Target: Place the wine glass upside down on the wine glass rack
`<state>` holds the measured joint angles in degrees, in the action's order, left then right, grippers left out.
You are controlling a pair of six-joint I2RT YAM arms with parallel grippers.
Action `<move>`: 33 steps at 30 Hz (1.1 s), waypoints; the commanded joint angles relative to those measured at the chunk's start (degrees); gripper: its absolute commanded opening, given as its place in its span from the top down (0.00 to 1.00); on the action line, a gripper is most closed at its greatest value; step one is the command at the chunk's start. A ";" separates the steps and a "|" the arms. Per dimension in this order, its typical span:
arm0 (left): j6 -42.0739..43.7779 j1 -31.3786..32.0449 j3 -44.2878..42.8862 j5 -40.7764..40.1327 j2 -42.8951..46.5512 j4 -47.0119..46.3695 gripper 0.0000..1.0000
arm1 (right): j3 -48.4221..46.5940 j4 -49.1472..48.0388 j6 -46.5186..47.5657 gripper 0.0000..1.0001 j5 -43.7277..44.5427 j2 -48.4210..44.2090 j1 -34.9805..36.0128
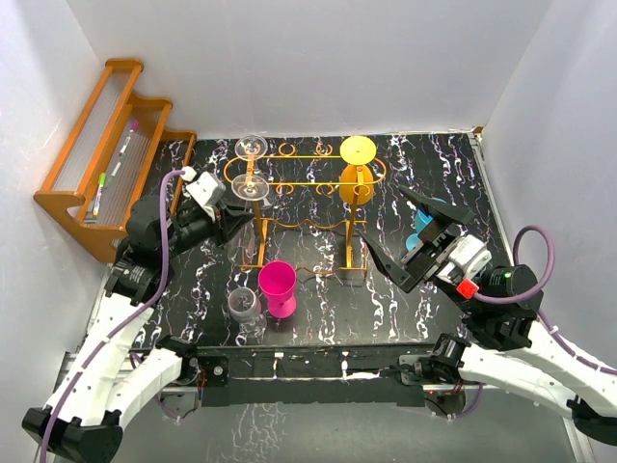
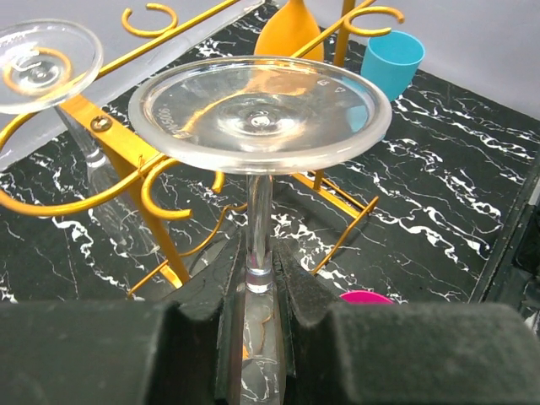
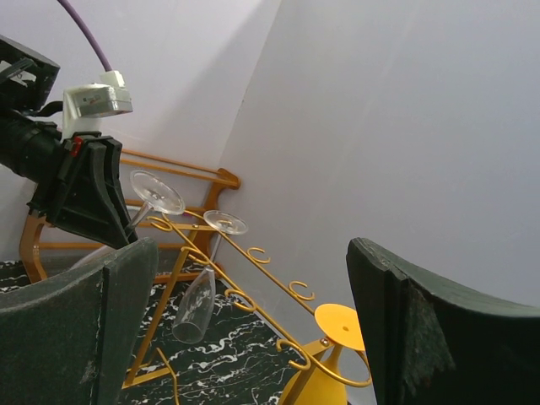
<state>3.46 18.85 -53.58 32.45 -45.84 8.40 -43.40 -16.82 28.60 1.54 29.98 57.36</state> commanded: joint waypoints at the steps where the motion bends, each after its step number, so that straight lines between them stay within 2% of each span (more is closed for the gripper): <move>1: 1.08 -0.70 1.05 -1.04 0.29 -3.72 1.00 | -0.81 -0.55 -0.62 0.02 0.31 -0.62 0.27; 22: 1.08 -2.02 3.99 -3.40 -1.89 -7.52 1.00 | -1.27 2.56 -6.84 0.02 2.69 -1.84 0.23; 24: 1.34 -2.13 4.25 -3.44 -2.20 -7.80 1.00 | -1.36 2.46 -9.45 0.02 4.01 -1.94 0.29; 26: 1.59 -2.17 4.48 -3.65 -2.35 -8.32 1.00 | -2.42 3.51 -16.39 0.02 9.45 -1.28 0.28; 28: 1.71 -2.30 4.86 -4.06 -2.48 -8.67 1.00 | -7.42 12.65 -30.36 0.02 22.15 1.59 0.28; 31: 1.66 -2.50 5.23 -4.68 -2.49 -9.17 1.00 | -19.83 32.22 -37.90 0.02 27.10 8.72 0.25; 33: 1.51 -2.50 5.38 -5.29 -2.42 -9.36 1.00 | -24.11 39.32 -40.40 0.02 28.98 11.90 0.29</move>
<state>4.36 16.80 -48.62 28.14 -48.82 2.66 -56.90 3.70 1.67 20.03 36.27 57.39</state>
